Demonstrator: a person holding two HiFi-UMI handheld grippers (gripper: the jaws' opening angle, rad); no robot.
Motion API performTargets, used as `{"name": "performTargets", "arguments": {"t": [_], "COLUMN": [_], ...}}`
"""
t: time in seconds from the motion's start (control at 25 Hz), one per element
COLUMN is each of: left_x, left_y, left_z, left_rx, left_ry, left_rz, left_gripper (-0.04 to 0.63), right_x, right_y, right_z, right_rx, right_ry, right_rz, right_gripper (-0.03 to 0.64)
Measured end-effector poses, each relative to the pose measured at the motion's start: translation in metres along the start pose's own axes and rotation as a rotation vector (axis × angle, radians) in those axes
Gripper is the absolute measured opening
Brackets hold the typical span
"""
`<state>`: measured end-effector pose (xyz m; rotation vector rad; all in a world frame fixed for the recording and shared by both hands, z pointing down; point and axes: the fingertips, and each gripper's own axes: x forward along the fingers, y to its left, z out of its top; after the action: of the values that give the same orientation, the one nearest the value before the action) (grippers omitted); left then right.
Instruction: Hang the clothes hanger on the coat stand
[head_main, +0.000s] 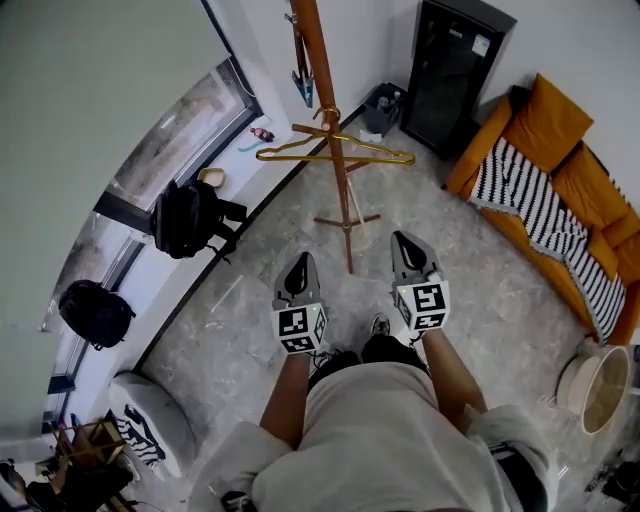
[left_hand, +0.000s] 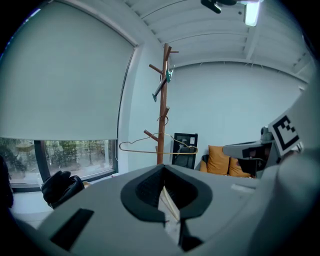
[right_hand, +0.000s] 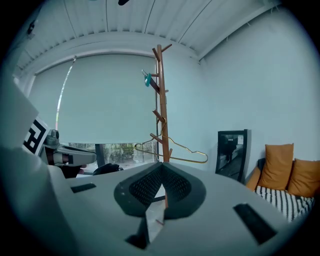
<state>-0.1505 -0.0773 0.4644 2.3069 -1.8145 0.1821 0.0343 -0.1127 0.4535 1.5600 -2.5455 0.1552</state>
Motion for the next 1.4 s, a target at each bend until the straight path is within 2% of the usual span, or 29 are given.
{"name": "performTargets", "arguments": {"t": [0.2, 0.48, 0.72, 1.04, 1.4], "left_x": [-0.030, -0.066, -0.082, -0.083, -0.079], "left_y": [0.011, 0.020, 0.013, -0.011, -0.026], "left_z": [0.018, 0.029, 0.038, 0.054, 0.063], "left_rx": [0.014, 0.021, 0.022, 0.043, 0.054], "left_ry": [-0.054, -0.061, -0.084, -0.116, -0.137], "left_rz": [-0.016, -0.058, -0.066, -0.094, -0.102], "left_gripper": [0.009, 0.009, 0.009, 0.009, 0.009], "right_x": [-0.024, -0.063, -0.083, -0.086, -0.091], "right_y": [0.023, 0.049, 0.056, 0.055, 0.044], "right_z": [0.025, 0.052, 0.056, 0.069, 0.074], "right_rx": [-0.041, -0.050, -0.058, -0.081, -0.091], "right_ry": [-0.029, -0.058, -0.067, -0.113, -0.116], "right_rz": [-0.031, -0.094, -0.101, -0.097, -0.110], "right_gripper": [0.005, 0.005, 0.005, 0.005, 0.005]}}
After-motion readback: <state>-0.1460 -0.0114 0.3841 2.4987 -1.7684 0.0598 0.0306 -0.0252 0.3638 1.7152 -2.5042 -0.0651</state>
